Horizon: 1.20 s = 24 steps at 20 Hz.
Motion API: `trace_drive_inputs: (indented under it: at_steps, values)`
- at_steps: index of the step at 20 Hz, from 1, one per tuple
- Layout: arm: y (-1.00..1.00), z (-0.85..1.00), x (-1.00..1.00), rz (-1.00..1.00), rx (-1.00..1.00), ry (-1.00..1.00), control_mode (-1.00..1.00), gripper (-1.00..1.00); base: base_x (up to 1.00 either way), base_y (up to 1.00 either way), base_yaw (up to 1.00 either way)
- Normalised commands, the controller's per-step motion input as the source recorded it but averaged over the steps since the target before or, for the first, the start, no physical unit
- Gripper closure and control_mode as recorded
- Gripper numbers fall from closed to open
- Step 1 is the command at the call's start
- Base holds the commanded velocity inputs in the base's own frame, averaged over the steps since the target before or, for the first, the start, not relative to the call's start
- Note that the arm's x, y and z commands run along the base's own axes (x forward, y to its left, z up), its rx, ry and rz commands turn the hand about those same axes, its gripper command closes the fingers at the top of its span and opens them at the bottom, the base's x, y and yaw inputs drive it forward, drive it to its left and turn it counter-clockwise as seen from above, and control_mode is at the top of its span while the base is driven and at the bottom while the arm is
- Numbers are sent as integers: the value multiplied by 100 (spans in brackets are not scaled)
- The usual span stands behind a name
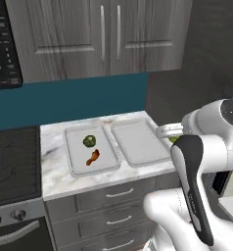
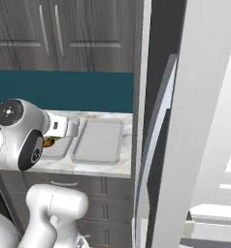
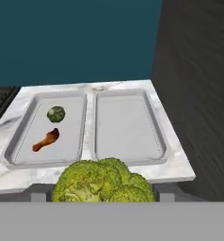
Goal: Place one broccoli and one chicken drumstick in each tupperware on the nearby counter, to pack two identical lunches.
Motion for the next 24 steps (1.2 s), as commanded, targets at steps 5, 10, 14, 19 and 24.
trace_drive_inputs:
  at_steps: [5,10,14,19,24]
  values:
    - [0,0,0,0,0,0,100,100,75,0,-4]
    - [0,0,0,0,0,0,100,100,52,0,-7]
    - [0,-24,29,-5,0,3,-100,100,8,0,-2]
    - [0,-49,42,-5,0,5,-100,100,0,0,0]
    - [-6,-42,39,-4,0,4,-100,100,0,0,0]
